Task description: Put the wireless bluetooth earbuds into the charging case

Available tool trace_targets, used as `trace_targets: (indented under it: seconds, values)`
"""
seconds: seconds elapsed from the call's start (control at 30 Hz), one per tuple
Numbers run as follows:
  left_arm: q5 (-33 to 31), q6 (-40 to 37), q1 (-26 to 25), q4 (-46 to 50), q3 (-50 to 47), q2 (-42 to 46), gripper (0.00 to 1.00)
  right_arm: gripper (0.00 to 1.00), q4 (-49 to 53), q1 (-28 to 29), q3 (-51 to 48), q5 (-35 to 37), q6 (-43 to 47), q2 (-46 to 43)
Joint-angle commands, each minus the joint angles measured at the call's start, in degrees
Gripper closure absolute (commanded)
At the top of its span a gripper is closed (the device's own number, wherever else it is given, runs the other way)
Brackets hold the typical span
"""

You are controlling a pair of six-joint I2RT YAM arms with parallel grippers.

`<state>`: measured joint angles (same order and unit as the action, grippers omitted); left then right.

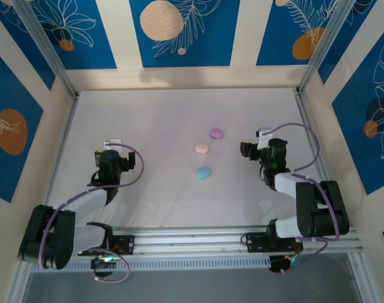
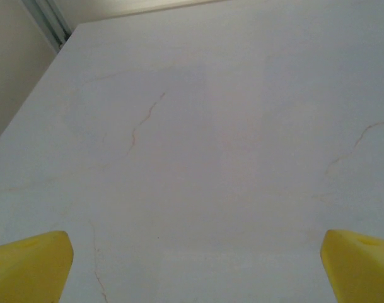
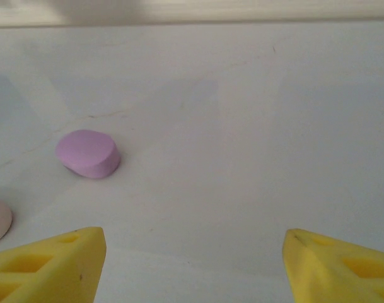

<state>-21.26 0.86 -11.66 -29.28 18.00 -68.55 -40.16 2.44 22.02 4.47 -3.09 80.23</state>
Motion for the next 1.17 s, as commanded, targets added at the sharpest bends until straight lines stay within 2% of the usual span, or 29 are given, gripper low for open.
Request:
trace_targets:
  seconds: [0.0, 0.03, 0.07, 0.13, 0.2, 0.37, 0.4, 0.47, 0.5, 0.57, 0.77, 0.93, 1.13]
  values:
    - [1.3, -1.5, 1.4, -11.3, -1.2, -2.6, 0.0, 0.25, -17.8, 0.1, -4.0, -2.3, 1.8, 7.1]
    - [2.5, -1.9, 1.7, -13.0, -1.4, -3.3, 0.0, 0.24, -18.5, 0.3, -3.7, -0.5, 1.2, 7.9]
    - [3.1, -2.4, 2.0, -15.4, -1.6, -4.3, 0.0, 0.24, -12.0, 0.5, -1.7, 1.3, 1.0, 6.3]
    - [4.7, -3.3, 2.5, -19.4, -1.9, -6.3, 0.0, 0.22, -9.3, -0.7, 0.7, 2.8, -1.5, 7.5]
    - [7.0, -3.7, 3.4, -22.8, -1.8, -8.8, 0.0, 0.01, -6.7, -2.4, 1.5, 2.6, -3.4, 7.0]
    - [11.6, -3.9, 5.6, -39.3, -3.6, -22.0, 0.0, 0.01, -7.1, -1.7, 1.3, 4.2, -3.1, 7.0]
    - [11.3, -3.8, 5.8, -41.3, -3.5, -22.6, 0.0, 0.01, -7.3, -1.7, 1.3, 4.3, -3.1, 7.0]
    - [9.9, -1.4, 6.6, -30.2, -0.5, -19.8, 0.0, 0.01, -7.3, -1.7, 1.3, 4.3, -3.1, 7.1]
    - [7.6, -0.4, 7.1, -28.1, 1.5, -20.9, 0.0, 0.01, -7.2, -1.6, 1.3, 4.3, -3.1, 7.0]
    - [7.3, -0.9, 6.8, -25.6, 2.6, -20.7, 0.0, 0.01, -7.3, -1.6, 1.1, 4.4, -3.1, 7.0]
    - [7.5, -1.0, 6.7, -27.3, 1.9, -20.8, 0.0, 0.01, -7.3, -1.5, 1.2, 4.6, -3.0, 7.0]
    - [11.3, -2.4, 6.7, -25.7, 2.7, -20.9, 0.0, 0.01, -7.1, -1.6, 1.4, 4.4, -3.1, 7.0]
    - [11.5, -2.4, 6.7, -25.5, 2.8, -20.8, 0.0, 0.01, -7.1, -1.6, 1.3, 4.2, -3.1, 7.0]
